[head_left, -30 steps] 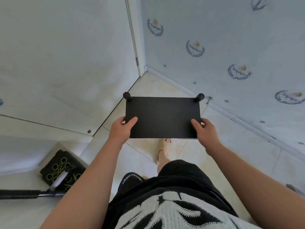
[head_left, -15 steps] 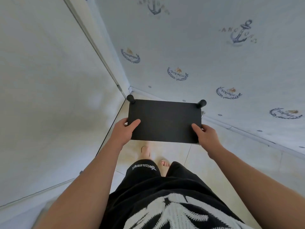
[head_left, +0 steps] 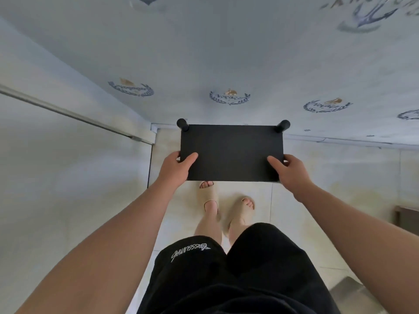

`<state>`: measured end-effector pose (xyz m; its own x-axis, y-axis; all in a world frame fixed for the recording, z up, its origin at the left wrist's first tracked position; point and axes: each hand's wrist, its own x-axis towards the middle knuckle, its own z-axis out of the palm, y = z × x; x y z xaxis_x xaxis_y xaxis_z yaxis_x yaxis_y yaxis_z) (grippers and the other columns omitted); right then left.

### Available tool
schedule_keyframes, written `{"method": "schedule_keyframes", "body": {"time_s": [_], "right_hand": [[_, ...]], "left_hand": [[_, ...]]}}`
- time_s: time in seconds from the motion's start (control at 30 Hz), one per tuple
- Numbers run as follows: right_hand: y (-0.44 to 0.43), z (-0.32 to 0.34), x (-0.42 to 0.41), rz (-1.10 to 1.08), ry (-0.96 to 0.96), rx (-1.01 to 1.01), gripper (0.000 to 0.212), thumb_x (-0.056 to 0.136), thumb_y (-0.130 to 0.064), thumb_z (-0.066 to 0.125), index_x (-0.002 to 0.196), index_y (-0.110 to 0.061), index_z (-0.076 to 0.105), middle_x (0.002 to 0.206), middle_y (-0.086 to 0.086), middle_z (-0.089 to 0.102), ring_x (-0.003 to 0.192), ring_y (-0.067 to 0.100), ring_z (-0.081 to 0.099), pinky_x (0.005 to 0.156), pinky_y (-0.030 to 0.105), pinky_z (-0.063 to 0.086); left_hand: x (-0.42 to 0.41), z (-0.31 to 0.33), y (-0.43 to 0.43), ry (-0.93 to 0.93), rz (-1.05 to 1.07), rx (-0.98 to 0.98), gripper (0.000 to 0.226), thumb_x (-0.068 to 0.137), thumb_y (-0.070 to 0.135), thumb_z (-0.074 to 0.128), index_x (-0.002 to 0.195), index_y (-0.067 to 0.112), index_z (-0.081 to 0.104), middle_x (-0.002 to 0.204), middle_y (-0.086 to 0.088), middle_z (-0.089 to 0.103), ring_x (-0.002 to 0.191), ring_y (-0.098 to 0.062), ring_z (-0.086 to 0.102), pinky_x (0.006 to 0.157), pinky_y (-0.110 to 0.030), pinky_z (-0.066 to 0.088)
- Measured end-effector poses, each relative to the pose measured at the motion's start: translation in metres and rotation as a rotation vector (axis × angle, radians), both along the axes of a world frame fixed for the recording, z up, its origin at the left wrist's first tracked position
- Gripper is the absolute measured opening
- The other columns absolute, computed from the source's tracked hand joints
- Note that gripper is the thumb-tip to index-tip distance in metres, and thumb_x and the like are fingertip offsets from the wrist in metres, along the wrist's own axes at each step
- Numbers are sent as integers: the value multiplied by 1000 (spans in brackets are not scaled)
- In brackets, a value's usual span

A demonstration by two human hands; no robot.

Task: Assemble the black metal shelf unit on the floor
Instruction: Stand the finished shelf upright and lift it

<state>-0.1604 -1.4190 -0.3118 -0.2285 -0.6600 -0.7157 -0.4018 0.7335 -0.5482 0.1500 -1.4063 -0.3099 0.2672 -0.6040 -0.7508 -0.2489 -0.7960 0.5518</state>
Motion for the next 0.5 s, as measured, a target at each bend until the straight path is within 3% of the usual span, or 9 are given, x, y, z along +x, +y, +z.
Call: {"method": "schedule_keyframes", "body": {"time_s": [0.23, 0.37, 0.5], "right_hand": [[-40, -58, -4, -24, 25, 14, 41, 94, -47, 65, 123, -18, 60, 101, -4, 68, 86, 12, 65, 64, 24, 47], [-60, -69, -9, -54, 54, -32, 33, 93, -49, 66, 111, -22, 62, 95, -8, 68, 80, 8, 63, 60, 22, 45], [-73, -67, -10, -48, 25, -41, 31, 93, -50, 66, 111, -25, 62, 93, -12, 67, 79, 6, 62, 59, 19, 44]], "left_hand": [[-3, -61, -48, -4, -39, 10, 51, 88, 55, 64, 125, 19, 58, 110, 1, 64, 100, -21, 65, 86, -43, 59], [-8, -73, -72, -49, -61, -61, 48, 86, 57, 64, 118, 22, 60, 103, 10, 62, 92, -10, 62, 65, -26, 51], [-9, -73, -86, -52, -44, -77, 45, 85, 53, 67, 117, 21, 65, 106, 11, 65, 94, -10, 62, 68, -25, 48]]}}
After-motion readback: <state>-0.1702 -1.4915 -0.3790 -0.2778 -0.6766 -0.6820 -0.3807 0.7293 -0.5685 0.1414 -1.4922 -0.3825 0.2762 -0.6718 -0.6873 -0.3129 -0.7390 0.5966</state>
